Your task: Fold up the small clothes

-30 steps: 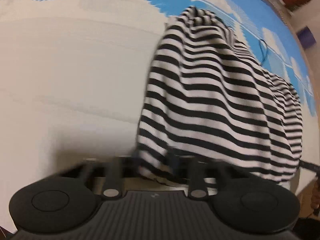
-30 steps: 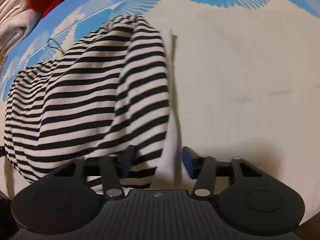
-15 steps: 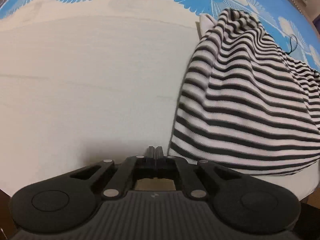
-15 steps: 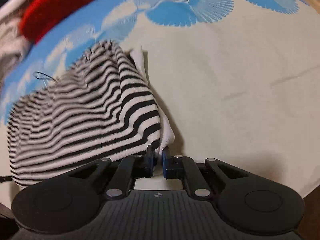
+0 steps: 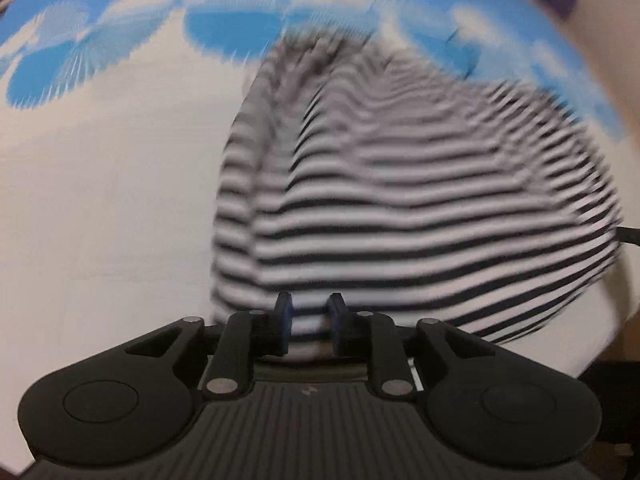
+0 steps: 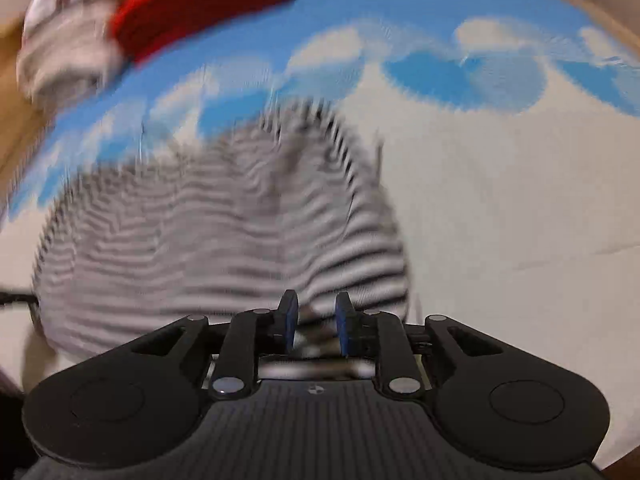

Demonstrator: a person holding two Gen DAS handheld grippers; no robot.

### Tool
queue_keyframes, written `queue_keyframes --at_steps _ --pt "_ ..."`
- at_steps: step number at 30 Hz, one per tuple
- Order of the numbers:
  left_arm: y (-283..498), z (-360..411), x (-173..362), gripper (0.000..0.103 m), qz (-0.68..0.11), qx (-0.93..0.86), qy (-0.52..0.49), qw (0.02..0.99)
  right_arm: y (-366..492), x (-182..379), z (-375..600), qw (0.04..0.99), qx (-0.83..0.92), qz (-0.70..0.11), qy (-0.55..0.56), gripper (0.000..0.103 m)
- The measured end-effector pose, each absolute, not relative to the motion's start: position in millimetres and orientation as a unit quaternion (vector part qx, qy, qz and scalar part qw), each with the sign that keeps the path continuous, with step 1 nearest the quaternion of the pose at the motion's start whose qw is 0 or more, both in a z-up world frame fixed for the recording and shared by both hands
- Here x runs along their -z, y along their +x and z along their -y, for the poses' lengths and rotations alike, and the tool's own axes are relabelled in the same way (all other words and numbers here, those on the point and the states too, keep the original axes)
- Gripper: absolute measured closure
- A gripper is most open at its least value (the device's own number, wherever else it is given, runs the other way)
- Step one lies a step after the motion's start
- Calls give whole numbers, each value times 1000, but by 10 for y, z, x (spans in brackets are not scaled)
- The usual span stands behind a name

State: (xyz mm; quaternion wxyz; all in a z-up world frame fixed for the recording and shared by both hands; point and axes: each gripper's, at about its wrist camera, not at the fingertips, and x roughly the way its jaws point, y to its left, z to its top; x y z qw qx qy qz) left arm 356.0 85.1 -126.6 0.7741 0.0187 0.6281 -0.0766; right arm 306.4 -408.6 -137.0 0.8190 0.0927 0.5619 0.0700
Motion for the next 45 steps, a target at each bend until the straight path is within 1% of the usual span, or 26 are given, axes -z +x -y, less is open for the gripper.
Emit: queue_keyframes --at_steps 1,3,6,8,10,11,12,13,14,15,16,17,19,21,22,25,26,29,31,33,36,41,44,45 --pt "3565 -863 1320 80 -640 62 23 766 3071 1479 4037 806 -69 -584 67 78" --pt "3585 -939 1332 79 -644 44 14 763 3061 1532 3974 804 -80 -589 33 78" --pt "3568 -1011 1249 79 -632 42 -4 774 3078 1453 3945 805 -72 -588 28 79" --pt "3553 -1024 1165 79 -618 45 -8 785 3040 1332 3931 819 -79 -567 34 78" --pt "3564 -1040 1135 75 -613 47 -17 789 3038 1385 3976 813 -67 -577 35 77" --pt "3552 -1047 1156 71 -617 43 -16 785 3034 1467 3969 803 -59 -592 21 77" --pt "3549 -1063 1201 64 -628 34 -8 778 3016 1485 3931 803 -64 -593 7 77" --pt "3537 -1051 1249 61 -639 24 3 769 3000 1459 3889 806 -66 -588 -8 77" --pt "3511 -1050 1267 52 -646 17 13 763 2984 1424 3854 809 -64 -585 -16 77" --pt "3498 -1006 1268 46 -644 13 25 764 2965 1385 3832 811 -60 -582 -19 77" --pt "3480 -963 1243 46 -636 11 39 771 2927 1328 3810 816 -55 -575 -21 75" --pt "3452 -936 1192 46 -624 11 49 779 2900 1251 3806 827 -49 -560 -26 73" --pt "3379 -914 1049 46 -593 9 49 804 2792 1063 3806 854 -34 -518 -34 60" --pt "3293 -952 856 46 -555 2 33 831 2712 923 3849 875 -14 -483 -33 51" --pt "3237 -976 757 46 -538 -4 19 843 2656 852 3882 883 2 -468 -28 49" --pt "3085 -1111 545 47 -502 -23 -32 864 2543 765 4001 893 32 -448 -9 49" --pt "3056 -1158 516 49 -499 -29 -48 865 2485 731 4037 896 39 -442 -2 49" --pt "2963 -1322 548 63 -518 -44 -98 849 2350 681 4136 903 50 -425 17 49" --pt "2912 -1387 624 67 -534 -54 -128 834 2295 702 4196 904 51 -424 30 49" --pt "2865 -1391 703 67 -543 -66 -144 825 2228 782 4256 899 55 -432 41 49" --pt "2806 -1386 862 67 -551 -81 -172 813 2257 903 4314 881 68 -467 33 49" --pt "2811 -1370 1051 66 -557 -98 -245 788 2323 1087 4436 855 90 -509 40 49" --pt "2855 -1328 1123 65 -565 -108 -251 778 2319 1126 4518 849 102 -517 46 49" --pt "2873 -1316 1143 62 -569 -115 -247 776 2315 1129 4545 848 105 -517 46 49"
